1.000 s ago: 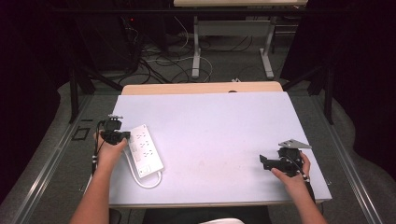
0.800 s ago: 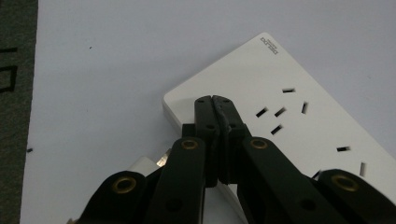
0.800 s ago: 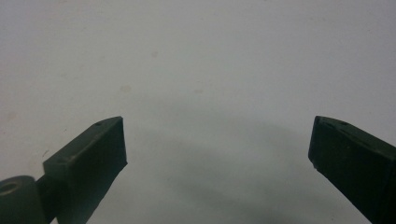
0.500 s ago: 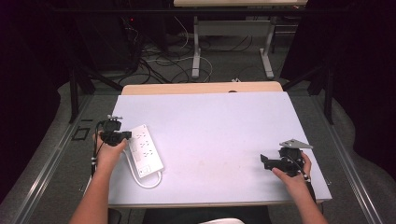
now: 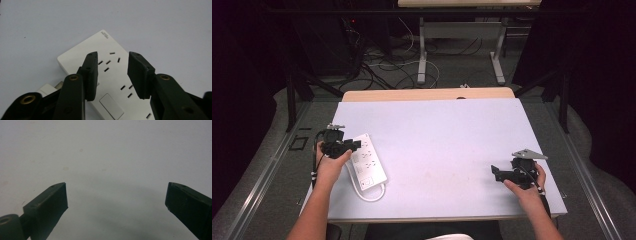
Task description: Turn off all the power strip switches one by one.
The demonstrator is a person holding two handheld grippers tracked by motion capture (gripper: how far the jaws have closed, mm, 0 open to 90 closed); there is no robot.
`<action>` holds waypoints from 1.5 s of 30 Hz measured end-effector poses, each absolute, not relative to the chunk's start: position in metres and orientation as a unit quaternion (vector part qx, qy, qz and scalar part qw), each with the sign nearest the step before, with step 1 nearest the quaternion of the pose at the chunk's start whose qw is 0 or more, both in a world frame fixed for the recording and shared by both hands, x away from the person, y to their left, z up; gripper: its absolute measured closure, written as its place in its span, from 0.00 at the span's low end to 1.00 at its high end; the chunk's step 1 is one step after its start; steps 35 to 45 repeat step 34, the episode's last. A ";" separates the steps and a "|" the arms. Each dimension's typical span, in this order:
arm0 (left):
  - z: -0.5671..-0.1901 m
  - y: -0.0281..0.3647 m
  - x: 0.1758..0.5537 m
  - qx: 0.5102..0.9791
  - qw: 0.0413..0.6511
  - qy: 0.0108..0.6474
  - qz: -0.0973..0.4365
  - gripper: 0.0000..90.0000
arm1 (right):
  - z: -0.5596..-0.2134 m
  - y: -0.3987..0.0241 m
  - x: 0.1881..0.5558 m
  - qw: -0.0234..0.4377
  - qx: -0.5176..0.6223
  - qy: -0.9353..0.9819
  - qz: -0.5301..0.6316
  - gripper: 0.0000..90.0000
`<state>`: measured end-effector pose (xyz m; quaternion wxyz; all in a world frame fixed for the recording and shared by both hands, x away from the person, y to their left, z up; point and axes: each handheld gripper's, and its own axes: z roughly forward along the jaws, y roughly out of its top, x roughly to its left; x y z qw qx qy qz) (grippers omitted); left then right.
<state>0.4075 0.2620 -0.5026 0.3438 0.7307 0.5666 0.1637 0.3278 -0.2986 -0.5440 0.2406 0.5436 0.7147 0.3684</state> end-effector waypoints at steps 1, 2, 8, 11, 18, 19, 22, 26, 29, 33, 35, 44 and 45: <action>-0.502 0.261 0.406 0.732 0.345 0.562 0.168 0.63 | -0.544 -0.299 0.328 0.242 0.544 0.714 0.368 0.04; -0.501 0.259 0.405 0.731 0.350 0.560 0.172 0.62 | -0.544 -0.299 0.328 0.241 0.543 0.715 0.368 0.04; -0.497 0.252 0.396 0.744 0.365 0.526 0.190 0.56 | -0.543 -0.300 0.327 0.243 0.544 0.714 0.368 0.04; -0.496 0.251 0.392 0.748 0.369 0.518 0.191 0.53 | -0.543 -0.301 0.327 0.244 0.543 0.714 0.368 0.04; -0.497 0.250 0.373 0.749 0.385 0.506 0.188 0.39 | -0.543 -0.301 0.327 0.243 0.545 0.712 0.370 0.04; -0.498 0.249 0.370 0.745 0.391 0.506 0.188 0.36 | -0.543 -0.300 0.327 0.242 0.546 0.712 0.370 0.04; -0.500 0.250 0.362 0.742 0.399 0.507 0.181 0.22 | -0.543 -0.301 0.327 0.243 0.544 0.713 0.369 0.04; -0.502 0.252 0.353 0.740 0.408 0.501 0.187 0.13 | -0.543 -0.300 0.327 0.243 0.544 0.714 0.368 0.04; -0.505 0.252 0.351 0.740 0.411 0.498 0.186 0.01 | -0.543 -0.300 0.326 0.244 0.544 0.714 0.368 0.04; -0.507 0.252 0.351 0.740 0.417 0.494 0.186 0.00 | -0.543 -0.301 0.327 0.244 0.544 0.714 0.368 0.04; -0.508 0.250 0.351 0.737 0.423 0.493 0.188 0.00 | -0.544 -0.301 0.327 0.244 0.544 0.714 0.368 0.04; -0.508 0.250 0.351 0.737 0.423 0.493 0.188 0.00 | -0.544 -0.301 0.327 0.244 0.544 0.714 0.368 0.04; -0.508 0.250 0.351 0.737 0.423 0.493 0.188 0.00 | -0.544 -0.301 0.327 0.244 0.544 0.714 0.368 0.04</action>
